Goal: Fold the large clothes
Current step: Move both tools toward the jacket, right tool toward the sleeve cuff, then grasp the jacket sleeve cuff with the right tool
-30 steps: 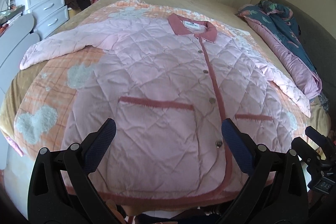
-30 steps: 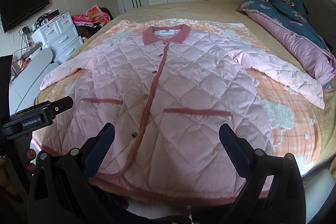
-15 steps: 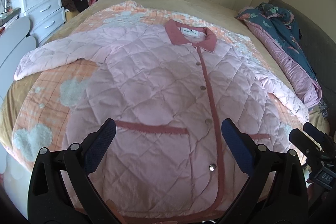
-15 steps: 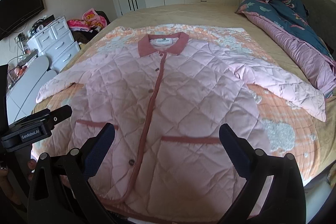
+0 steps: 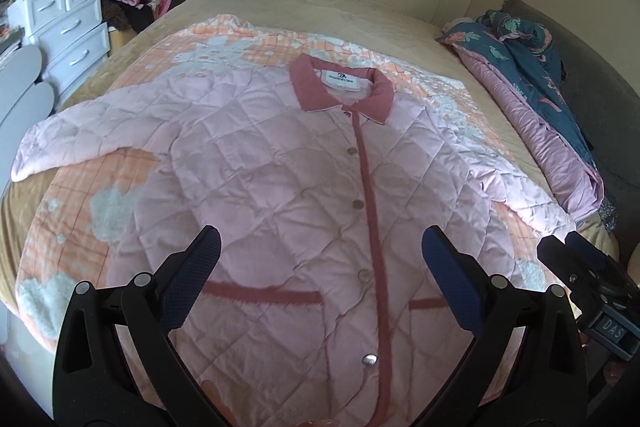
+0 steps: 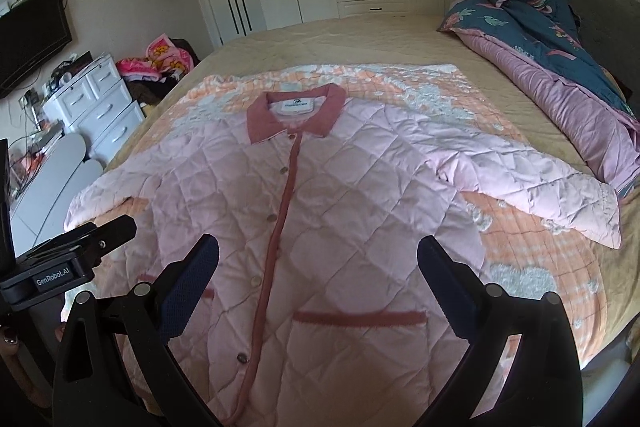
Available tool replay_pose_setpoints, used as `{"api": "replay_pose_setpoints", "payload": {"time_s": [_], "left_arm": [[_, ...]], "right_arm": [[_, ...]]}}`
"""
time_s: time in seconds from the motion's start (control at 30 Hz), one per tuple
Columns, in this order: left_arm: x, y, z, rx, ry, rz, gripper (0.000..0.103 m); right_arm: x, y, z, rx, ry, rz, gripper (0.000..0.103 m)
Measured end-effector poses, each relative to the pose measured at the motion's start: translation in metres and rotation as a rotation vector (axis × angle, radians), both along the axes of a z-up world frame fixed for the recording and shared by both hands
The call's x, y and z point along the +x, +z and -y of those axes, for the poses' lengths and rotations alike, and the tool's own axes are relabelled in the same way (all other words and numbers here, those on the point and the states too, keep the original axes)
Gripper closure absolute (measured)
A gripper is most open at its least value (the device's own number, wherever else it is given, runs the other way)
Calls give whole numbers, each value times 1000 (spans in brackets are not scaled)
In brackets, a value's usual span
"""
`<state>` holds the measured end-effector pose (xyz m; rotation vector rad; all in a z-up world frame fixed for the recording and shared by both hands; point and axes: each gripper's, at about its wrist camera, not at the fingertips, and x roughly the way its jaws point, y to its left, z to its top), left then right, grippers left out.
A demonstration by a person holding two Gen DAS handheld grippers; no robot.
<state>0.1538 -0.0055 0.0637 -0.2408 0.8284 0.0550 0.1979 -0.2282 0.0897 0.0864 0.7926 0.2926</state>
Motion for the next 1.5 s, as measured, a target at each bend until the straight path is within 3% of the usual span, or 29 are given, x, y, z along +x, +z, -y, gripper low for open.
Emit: {"api": "replay_pose_setpoints", "payload": {"time_s": [0.53,1.0,1.5], "left_arm": [[61,6,26,-3,-31,-5,9],[106,-19,62,5,-62,-56,9],[144,-64,108,36,-54,-137,9]], "right_arm": [[60,-4,68,58,-177,1,4],[100,-45,166,112,-401,-61,4],[115,-115,279,234,-629,-161,4]]}}
